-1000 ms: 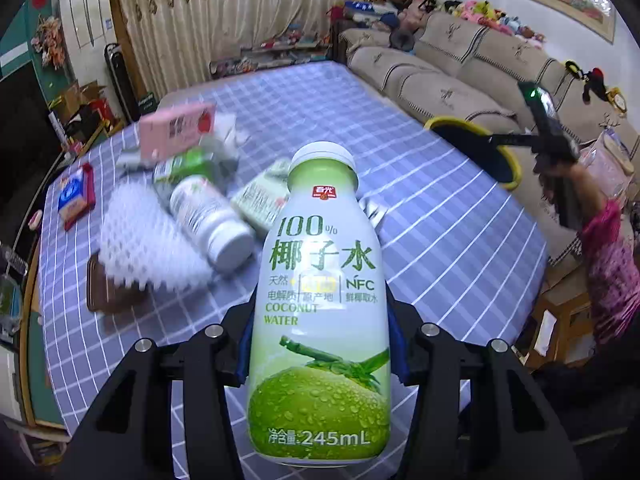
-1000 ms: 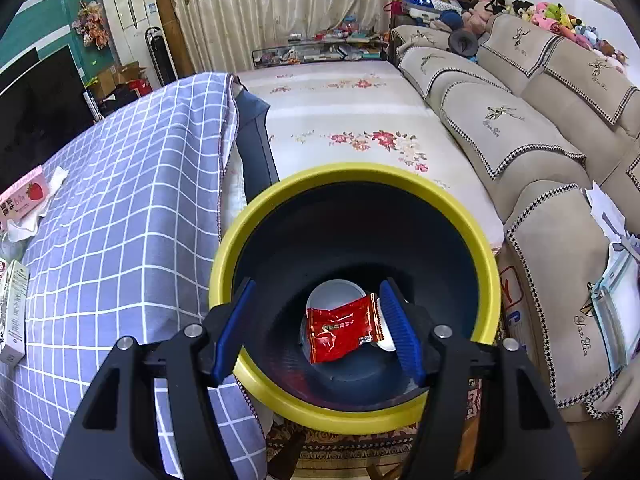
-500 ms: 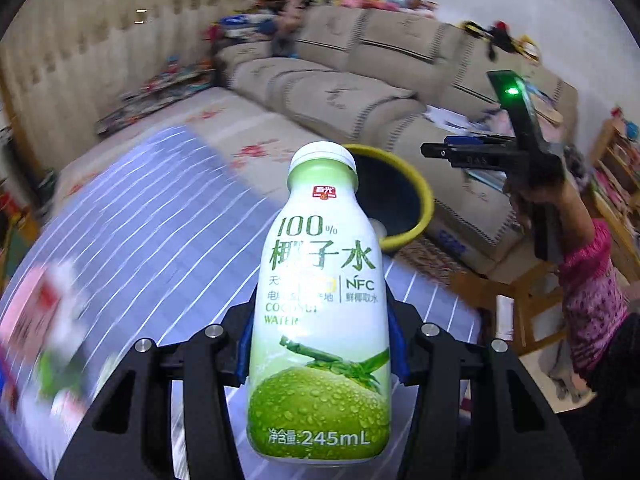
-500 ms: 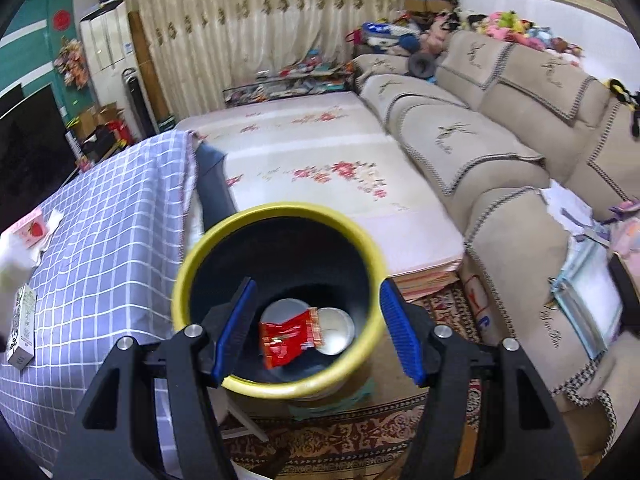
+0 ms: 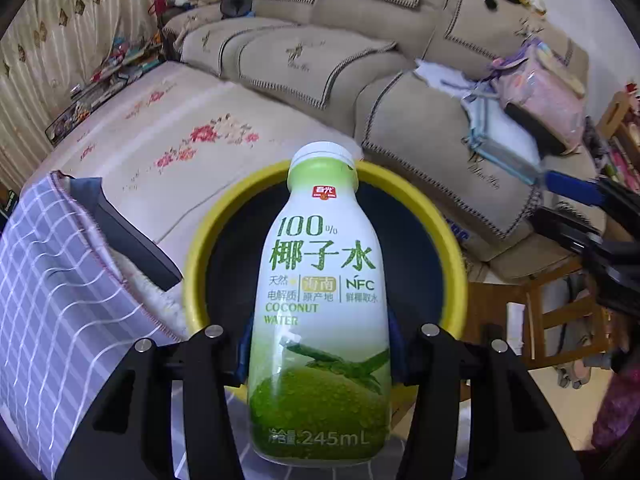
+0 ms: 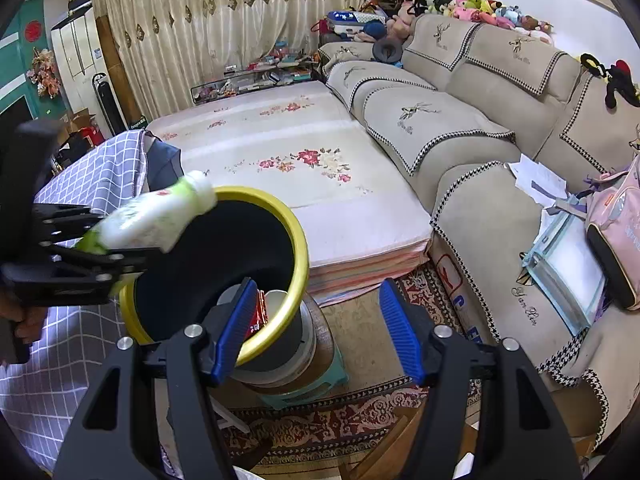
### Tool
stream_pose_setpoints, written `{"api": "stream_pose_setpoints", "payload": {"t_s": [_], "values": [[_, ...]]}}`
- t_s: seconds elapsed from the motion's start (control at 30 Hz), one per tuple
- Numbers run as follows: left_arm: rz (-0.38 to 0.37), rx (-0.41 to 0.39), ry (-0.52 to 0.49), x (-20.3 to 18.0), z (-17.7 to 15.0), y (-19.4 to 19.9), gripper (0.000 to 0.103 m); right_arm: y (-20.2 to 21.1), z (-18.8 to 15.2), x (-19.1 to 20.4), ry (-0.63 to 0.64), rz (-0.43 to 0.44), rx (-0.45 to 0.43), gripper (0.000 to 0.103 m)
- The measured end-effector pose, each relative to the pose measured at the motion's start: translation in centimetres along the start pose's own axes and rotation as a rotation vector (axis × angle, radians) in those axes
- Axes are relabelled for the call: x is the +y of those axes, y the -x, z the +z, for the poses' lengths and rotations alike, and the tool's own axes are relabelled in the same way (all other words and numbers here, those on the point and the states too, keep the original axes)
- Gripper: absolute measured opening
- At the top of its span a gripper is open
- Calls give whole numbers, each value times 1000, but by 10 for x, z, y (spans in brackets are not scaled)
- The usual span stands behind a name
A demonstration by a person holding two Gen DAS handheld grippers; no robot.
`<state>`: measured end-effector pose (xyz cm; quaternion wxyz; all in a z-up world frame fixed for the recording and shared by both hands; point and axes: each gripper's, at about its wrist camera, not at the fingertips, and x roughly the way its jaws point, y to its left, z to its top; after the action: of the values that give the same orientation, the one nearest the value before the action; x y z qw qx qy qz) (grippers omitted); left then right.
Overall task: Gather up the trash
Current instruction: 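Carry the coconut-water bottle to the yellow bin and open the left gripper, then move the right gripper to the printed drink carton and grasp it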
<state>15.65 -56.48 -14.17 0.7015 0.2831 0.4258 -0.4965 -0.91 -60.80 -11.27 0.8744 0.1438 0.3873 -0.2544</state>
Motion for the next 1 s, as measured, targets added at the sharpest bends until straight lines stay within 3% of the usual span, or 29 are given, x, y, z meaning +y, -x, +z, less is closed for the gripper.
{"api": "stream_pose_setpoints", "payload": {"t_s": [0.27,0.3,0.33,0.4,0.47,0.63,0.77,1.0], "values": [[37,62,-2,-4,7,-46,51,-8,-2,-7,-14,-3,15,61],[45,57,0,-5,8,-48,55,-8,-2,-7,-14,-2,17,61],[64,45,0,-5,8,-48,68,-8,-2,-6,-14,-1,18,61],[91,17,8,-1,6,-41,83,-8,-2,-5,-12,0,20,61],[85,-3,10,-1,4,-31,84,-8,-2,-5,-10,1,22,61],[99,-74,42,0,-13,14,89,-6,-3,4,-7,14,19,61],[118,-146,100,6,-44,62,92,-7,-5,17,2,33,25,61],[167,-261,311,50,-139,155,96,-8,-12,61,70,85,46,61]]}}
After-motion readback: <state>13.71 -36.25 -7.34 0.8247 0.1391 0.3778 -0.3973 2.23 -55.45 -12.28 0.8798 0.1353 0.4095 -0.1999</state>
